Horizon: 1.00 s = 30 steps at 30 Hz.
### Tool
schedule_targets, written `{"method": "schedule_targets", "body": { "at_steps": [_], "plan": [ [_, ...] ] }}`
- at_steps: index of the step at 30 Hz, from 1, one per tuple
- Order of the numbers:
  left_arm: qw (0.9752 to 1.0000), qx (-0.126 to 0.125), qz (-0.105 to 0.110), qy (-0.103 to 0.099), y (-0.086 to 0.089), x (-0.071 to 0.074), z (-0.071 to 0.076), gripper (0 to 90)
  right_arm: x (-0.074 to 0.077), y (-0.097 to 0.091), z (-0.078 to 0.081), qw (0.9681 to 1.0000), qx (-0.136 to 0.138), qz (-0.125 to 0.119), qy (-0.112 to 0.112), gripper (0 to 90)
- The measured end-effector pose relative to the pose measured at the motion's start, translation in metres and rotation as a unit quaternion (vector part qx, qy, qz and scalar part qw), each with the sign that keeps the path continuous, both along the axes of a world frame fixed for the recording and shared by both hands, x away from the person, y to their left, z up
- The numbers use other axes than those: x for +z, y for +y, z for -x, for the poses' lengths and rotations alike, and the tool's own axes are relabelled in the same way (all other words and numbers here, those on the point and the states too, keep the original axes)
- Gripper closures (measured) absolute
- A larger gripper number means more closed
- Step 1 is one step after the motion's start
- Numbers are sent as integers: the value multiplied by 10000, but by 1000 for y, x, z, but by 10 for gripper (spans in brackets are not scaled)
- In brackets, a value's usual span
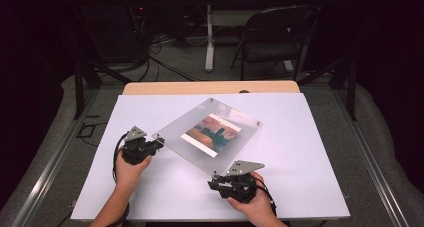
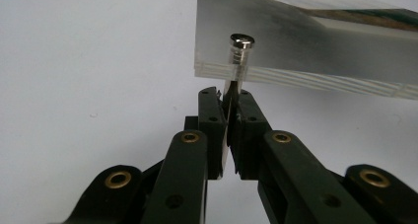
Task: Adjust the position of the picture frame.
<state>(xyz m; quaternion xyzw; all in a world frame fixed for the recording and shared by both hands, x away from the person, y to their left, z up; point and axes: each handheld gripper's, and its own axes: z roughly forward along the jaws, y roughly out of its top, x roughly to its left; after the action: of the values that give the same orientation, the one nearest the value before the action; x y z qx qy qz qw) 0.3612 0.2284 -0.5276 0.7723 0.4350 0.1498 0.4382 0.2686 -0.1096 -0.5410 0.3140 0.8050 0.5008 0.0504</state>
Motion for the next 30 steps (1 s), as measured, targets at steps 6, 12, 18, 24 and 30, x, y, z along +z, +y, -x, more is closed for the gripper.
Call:
{"method": "schedule_targets", "body": {
  "at_steps": [6,12,18,24,30],
  "plan": [
    [10000,-7,-3,-56,-1,2,4,847,1,0,-2,9999,138,-27,19,851],
    [9998,-87,23,-176,-1,7,13,849,3,-8,-2,9998,159,-114,28,855],
    [9997,-129,11,-218,-3,8,17,851,1,-15,-5,9999,-101,-65,57,857],
    [9994,-245,30,-254,-9,10,20,852,0,-27,-15,9988,-457,-65,150,857],
    [9985,-479,116,-239,-22,11,26,854,-2,-48,-31,9953,-958,-51,160,857]
  ]
}}
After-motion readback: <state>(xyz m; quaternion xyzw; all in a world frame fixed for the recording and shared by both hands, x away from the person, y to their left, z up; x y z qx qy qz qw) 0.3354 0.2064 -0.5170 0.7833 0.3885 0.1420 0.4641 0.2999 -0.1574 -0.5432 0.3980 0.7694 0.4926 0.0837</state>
